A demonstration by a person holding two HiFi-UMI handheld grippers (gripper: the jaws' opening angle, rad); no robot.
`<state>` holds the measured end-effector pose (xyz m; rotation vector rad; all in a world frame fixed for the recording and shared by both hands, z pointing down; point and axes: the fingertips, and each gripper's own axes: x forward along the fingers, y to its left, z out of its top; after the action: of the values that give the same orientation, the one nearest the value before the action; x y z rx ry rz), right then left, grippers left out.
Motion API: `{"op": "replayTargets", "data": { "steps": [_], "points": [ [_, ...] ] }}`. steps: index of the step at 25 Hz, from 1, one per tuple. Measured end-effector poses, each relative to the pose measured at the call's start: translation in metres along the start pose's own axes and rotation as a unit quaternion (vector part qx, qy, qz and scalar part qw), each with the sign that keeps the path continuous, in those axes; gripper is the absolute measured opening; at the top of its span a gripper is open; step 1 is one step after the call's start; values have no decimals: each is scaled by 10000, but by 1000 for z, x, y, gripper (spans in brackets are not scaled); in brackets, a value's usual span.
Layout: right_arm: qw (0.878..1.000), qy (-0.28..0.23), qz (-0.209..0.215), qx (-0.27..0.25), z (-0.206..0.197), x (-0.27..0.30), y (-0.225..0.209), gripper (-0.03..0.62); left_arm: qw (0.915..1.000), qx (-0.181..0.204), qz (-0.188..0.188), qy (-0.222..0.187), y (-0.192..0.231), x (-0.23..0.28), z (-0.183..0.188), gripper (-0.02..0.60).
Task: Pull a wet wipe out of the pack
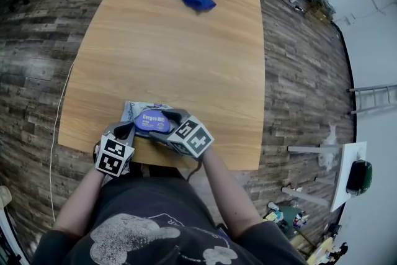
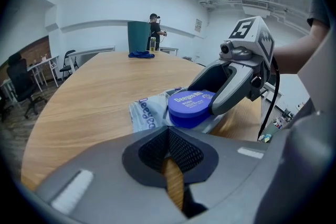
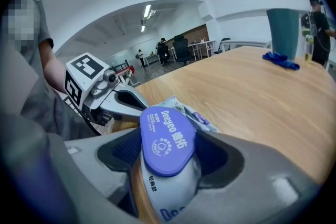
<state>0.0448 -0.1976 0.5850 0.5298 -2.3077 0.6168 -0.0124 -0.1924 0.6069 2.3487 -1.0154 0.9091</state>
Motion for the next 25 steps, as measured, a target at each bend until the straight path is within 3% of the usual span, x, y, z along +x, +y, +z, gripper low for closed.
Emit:
{"op": "replayTargets", "data": {
  "steps": [4, 10, 15, 20, 25],
  "points": [
    [10000, 24, 63, 34, 1, -2, -1, 318, 10000, -40, -21, -2, -1, 1, 0, 18],
    [9952, 55, -659, -719, 1, -1, 4, 319, 10000, -23, -13, 7, 0, 2, -1, 18],
    [9876, -175, -1163, -1038, 8, -12, 6, 316, 10000, 2, 22, -5, 0, 1, 0, 18],
    [9858, -517, -1354, -850, 18, -29, -1, 305, 10000, -63, 47, -37, 0, 1, 0, 18],
    [9799, -859, -1597, -833, 33, -41, -9, 239, 9999, -57, 113, -46, 2, 1, -1, 18]
  ]
}}
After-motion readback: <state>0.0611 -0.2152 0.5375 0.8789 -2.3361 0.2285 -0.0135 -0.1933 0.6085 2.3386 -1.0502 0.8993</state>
